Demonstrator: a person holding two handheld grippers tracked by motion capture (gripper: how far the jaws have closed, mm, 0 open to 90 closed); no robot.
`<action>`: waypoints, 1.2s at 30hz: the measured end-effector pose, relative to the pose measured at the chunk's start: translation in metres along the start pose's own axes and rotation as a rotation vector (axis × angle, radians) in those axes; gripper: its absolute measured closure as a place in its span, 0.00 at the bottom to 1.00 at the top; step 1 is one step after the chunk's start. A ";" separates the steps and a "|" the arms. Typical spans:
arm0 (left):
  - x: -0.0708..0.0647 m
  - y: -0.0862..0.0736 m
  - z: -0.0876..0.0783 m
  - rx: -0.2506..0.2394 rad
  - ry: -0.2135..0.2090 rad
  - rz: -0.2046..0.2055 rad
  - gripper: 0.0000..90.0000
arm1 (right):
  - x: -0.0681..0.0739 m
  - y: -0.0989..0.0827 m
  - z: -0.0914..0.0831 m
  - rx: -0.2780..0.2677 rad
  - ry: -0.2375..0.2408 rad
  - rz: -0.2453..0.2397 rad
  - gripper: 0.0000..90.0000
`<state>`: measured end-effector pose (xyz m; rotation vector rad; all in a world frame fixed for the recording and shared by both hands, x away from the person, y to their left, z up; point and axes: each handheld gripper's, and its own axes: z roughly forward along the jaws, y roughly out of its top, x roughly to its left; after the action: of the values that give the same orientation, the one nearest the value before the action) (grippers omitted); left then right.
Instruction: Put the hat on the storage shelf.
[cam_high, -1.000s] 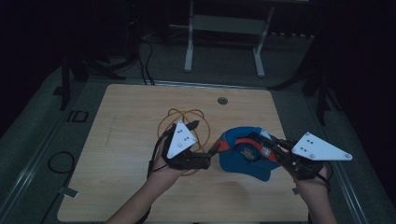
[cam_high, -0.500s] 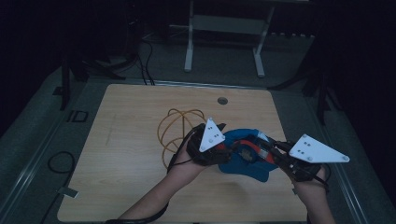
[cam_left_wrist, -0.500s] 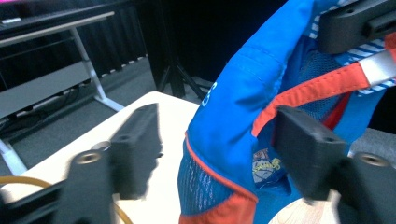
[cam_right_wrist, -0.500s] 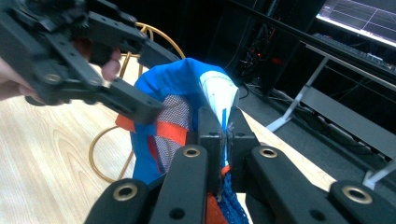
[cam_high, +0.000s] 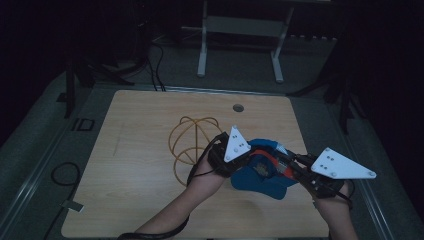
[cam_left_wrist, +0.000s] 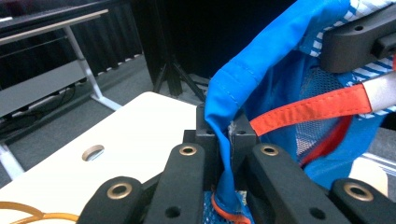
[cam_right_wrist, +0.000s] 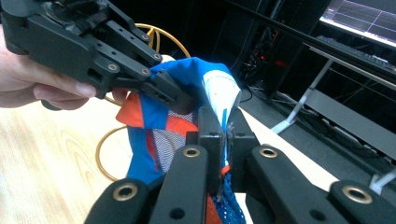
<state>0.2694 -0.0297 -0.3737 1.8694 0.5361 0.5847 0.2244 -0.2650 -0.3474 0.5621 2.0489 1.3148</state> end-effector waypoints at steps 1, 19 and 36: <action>-0.001 0.000 0.000 0.003 0.001 0.003 0.97 | 0.000 0.000 0.000 0.000 0.000 0.000 0.97; -0.004 0.014 -0.004 -0.042 -0.021 0.014 0.99 | 0.007 -0.011 -0.019 -0.045 0.061 0.062 0.81; 0.016 0.018 -0.024 -0.192 -0.240 0.035 0.99 | -0.001 -0.030 -0.041 -0.060 0.038 0.115 0.69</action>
<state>0.2684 -0.0092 -0.3467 1.7385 0.2799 0.4110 0.1955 -0.3042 -0.3624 0.6406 2.0259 1.4589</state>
